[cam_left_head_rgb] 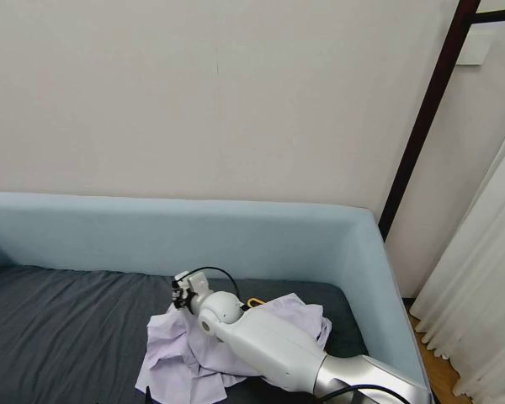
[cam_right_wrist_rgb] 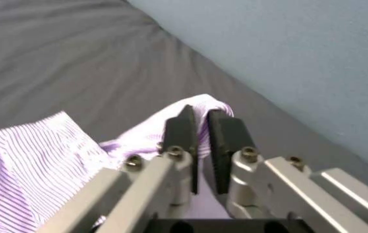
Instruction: Pick up the clothes from the sofa and hang them on the clothes hanger.
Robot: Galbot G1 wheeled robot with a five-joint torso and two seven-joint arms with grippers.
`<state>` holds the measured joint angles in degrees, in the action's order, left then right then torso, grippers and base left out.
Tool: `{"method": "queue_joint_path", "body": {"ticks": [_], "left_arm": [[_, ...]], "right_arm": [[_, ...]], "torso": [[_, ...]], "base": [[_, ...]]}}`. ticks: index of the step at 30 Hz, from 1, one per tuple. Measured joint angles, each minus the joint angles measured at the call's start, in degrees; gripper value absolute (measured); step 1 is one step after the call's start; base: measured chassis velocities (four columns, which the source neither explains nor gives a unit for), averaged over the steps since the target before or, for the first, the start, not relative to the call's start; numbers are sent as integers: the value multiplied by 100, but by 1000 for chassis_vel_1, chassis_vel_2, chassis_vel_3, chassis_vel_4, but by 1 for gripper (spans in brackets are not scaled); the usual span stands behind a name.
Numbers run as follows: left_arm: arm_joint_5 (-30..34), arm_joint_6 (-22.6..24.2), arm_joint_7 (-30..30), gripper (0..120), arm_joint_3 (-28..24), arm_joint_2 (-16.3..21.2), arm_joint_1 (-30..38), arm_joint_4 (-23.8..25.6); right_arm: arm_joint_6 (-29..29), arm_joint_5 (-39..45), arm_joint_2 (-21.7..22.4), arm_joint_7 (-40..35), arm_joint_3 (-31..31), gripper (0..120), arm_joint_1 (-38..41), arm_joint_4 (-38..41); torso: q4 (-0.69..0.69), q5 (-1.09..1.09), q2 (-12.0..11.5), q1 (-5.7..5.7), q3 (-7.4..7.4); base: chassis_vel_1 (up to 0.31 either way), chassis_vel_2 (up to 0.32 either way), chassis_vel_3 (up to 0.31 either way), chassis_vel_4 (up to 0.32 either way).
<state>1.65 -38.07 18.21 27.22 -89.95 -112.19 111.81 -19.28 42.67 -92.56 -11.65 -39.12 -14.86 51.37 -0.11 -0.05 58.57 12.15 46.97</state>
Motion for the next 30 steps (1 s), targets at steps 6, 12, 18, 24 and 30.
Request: {"method": "queue_joint_path", "body": {"ticks": [6,12,18,24,30], "left_arm": [[-52,-33,-3,99,-16,-30,-39,-5],[-64,-43,-4,99,-20,-25,-67,32],[-66,-52,-5,99,-28,5,-69,40],[-175,-71,-10,99,-87,45,-43,-10],[-210,-69,-20,99,-126,102,11,-95]], "right_arm": [[-420,-94,14,172,-124,33,28,617],[-927,-690,381,530,-367,57,100,1200],[-829,-777,996,472,-167,75,-145,1879],[-487,-1321,2432,521,307,97,-802,3042],[-79,-1989,3681,756,1162,100,-1962,4170]], "torso": [[7,2,1,-1,-1],[3,1,0,0,-1],[5,3,1,-1,-1],[0,3,0,-1,-1],[5,4,0,-1,-1]], "base": [[0,0,0,0],[0,0,0,0],[0,0,0,0],[0,0,0,0],[0,0,0,0]]}}
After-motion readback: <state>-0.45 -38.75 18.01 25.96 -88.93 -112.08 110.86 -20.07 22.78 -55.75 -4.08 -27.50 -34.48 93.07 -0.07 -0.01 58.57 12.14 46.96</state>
